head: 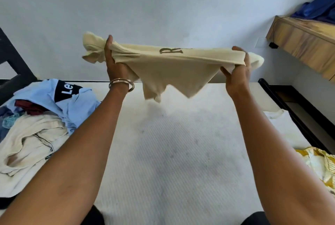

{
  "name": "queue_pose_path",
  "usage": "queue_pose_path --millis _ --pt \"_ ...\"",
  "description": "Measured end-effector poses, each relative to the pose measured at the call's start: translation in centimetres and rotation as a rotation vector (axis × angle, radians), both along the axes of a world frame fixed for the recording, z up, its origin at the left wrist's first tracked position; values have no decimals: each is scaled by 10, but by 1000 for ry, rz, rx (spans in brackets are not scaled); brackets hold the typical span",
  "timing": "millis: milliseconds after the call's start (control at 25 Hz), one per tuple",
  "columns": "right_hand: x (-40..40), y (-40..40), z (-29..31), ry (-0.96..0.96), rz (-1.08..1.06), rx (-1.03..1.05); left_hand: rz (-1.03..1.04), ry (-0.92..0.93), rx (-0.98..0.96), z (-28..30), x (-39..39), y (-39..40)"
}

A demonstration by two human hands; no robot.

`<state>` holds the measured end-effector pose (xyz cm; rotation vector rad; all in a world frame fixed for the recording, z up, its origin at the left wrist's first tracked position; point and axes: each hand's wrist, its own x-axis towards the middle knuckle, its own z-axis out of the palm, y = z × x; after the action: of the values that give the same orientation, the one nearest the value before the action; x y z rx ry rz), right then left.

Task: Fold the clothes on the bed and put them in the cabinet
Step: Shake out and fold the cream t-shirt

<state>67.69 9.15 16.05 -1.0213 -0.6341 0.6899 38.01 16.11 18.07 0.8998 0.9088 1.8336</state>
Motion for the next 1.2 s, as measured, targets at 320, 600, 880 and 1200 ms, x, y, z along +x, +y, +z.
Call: queue_pose_path --millis 320,600,880,1200 --pt "3 -109 -183 -695 -4 -599 279 1116 -260 -203 -68 -96" --pt "-16 -213 -271 -1188 355 -1686 -193 1946 -1106 -296 -78 -224" --pt "-15 -219 -276 -1871 621 -1546 -994 2569 -633 -307 -82 -205" --pt "20 -170 -252 -1776 563 -1611 -1027 2397 -743 -258 -84 -119"
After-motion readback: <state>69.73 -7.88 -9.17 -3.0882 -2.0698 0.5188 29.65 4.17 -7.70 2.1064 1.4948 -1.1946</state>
